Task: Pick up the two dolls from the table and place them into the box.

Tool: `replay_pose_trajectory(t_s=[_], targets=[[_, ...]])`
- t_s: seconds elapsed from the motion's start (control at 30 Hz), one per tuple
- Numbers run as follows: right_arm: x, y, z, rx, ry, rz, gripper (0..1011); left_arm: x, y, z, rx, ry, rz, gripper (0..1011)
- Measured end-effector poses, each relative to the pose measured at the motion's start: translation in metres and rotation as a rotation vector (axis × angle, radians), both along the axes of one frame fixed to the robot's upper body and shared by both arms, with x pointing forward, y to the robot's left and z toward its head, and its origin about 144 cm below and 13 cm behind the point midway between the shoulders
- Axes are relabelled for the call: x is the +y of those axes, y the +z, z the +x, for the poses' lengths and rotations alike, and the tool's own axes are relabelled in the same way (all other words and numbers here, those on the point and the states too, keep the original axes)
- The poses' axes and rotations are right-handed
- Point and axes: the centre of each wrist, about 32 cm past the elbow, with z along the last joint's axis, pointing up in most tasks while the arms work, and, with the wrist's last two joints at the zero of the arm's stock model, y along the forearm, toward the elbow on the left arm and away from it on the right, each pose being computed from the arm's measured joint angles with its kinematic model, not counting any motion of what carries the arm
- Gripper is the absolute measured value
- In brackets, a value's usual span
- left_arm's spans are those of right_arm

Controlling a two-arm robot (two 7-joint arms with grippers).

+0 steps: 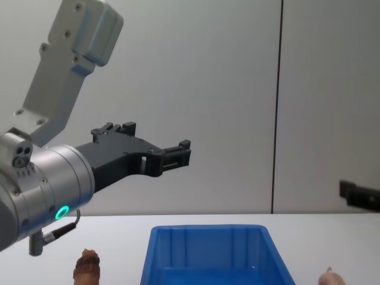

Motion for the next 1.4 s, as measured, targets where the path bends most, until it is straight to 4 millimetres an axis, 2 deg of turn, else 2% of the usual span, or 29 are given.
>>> replay_pose_trajectory(t_s=[0.57, 0.93, 1.4], targets=[[-0.044, -0.022, 0.002, 0.207, 0.019, -0.077, 1001, 0.0, 0.0, 0.0, 0.0, 0.0, 0.0, 1001], [-0.056, -0.032, 0.008, 0.292, 0.03, -0.119, 1001, 0.0, 0.0, 0.0, 0.0, 0.0, 0.0, 1001], [-0.057, -0.044, 0.015, 0.37, 0.048, -0.134, 1001, 0.0, 0.0, 0.0, 0.0, 0.0, 0.0, 1001]])
